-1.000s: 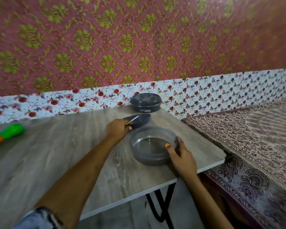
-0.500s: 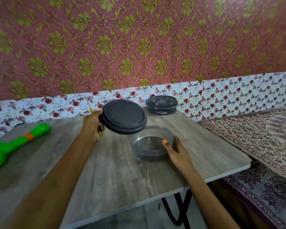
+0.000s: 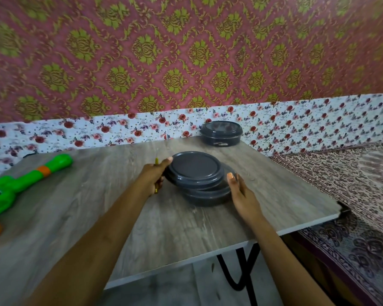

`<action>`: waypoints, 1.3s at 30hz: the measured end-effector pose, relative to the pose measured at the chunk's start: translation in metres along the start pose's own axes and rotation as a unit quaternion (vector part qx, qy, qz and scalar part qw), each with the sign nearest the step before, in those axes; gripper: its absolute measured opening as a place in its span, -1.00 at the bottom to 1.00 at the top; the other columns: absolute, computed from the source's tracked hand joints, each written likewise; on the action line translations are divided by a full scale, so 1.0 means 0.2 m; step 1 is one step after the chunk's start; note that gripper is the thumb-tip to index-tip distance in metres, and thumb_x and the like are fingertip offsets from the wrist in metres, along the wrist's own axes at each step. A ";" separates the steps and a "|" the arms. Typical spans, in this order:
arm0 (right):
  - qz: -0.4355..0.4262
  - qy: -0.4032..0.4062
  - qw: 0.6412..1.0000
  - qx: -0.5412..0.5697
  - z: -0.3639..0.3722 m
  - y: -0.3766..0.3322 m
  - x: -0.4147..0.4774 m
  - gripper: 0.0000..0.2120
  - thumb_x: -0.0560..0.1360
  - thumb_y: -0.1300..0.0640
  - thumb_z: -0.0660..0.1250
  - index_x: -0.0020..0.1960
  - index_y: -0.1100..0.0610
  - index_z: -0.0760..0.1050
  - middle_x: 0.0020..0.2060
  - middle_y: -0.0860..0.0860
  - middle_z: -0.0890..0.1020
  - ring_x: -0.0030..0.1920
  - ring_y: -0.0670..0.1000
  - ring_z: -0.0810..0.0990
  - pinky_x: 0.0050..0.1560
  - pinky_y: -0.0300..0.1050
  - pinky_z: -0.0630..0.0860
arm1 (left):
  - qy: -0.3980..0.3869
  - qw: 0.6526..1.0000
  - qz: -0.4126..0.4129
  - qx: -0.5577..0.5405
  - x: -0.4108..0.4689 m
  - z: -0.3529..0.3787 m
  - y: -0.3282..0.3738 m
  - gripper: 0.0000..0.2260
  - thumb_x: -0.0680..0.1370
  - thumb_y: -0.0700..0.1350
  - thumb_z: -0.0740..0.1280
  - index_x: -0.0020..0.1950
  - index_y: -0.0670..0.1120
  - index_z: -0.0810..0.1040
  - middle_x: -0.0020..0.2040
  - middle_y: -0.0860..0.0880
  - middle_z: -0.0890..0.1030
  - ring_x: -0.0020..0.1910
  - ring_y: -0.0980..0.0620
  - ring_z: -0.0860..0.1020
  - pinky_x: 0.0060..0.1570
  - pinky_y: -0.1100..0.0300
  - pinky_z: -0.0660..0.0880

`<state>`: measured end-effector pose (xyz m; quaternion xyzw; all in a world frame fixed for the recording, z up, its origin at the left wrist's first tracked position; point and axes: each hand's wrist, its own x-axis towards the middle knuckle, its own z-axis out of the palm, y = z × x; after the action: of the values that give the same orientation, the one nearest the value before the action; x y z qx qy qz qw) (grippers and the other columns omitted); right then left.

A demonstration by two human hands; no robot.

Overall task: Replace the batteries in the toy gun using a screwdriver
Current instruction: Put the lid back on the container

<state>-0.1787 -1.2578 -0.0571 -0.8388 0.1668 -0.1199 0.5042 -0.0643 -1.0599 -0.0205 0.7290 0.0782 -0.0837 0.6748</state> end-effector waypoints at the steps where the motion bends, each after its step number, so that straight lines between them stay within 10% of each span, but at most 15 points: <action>1: 0.002 0.000 1.000 0.002 0.00 0.00 0.00 -0.18 0.35 -0.46 -0.16 0.51 -0.09 0.05 0.45 0.09 0.29 0.44 0.17 0.27 0.42 0.19 0.14 | -0.008 1.000 0.010 0.012 -0.01 0.02 0.00 -0.66 0.47 0.14 0.38 -0.18 -0.14 0.46 -0.41 -0.05 0.39 -0.49 0.08 0.30 -0.51 0.31 0.29; 19: 0.064 0.049 0.991 0.105 0.00 -0.04 0.16 -0.54 0.42 -0.24 0.23 0.13 0.08 0.33 -0.01 0.04 0.51 0.15 0.16 0.48 0.27 0.16 0.35 | -0.050 0.993 -0.023 0.105 -0.02 0.13 -0.01 -0.71 0.49 0.10 0.38 -0.08 -0.13 0.48 -0.32 -0.04 0.40 -0.41 0.08 0.31 -0.44 0.27 0.31; 24: 0.067 0.012 0.979 0.192 0.00 -0.03 0.23 -0.65 0.48 -0.01 0.27 0.16 0.18 0.47 0.04 0.09 0.55 0.02 0.04 0.50 -0.02 -0.08 0.44 | -0.083 0.994 -0.043 0.057 0.05 0.16 -0.05 -0.54 0.43 0.14 0.43 0.20 -0.11 0.50 0.12 -0.12 0.58 0.09 -0.09 0.55 0.14 0.01 0.53; 39: 0.035 0.024 0.975 0.218 0.00 -0.04 0.25 -0.89 0.51 0.19 0.26 -0.02 0.18 0.52 -0.15 0.08 0.56 -0.19 -0.01 0.48 -0.29 -0.18 0.38 | -0.057 0.996 -0.045 -0.043 0.05 0.20 -0.04 -0.68 0.48 -0.13 0.41 0.20 -0.17 0.49 -0.17 -0.09 0.56 -0.24 -0.01 0.53 -0.32 0.16 0.48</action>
<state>-0.1311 -1.2743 -0.0478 -0.6990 0.1775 -0.1559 0.6750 -0.0580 -1.0999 -0.0341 0.6889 0.0763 -0.1521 0.7046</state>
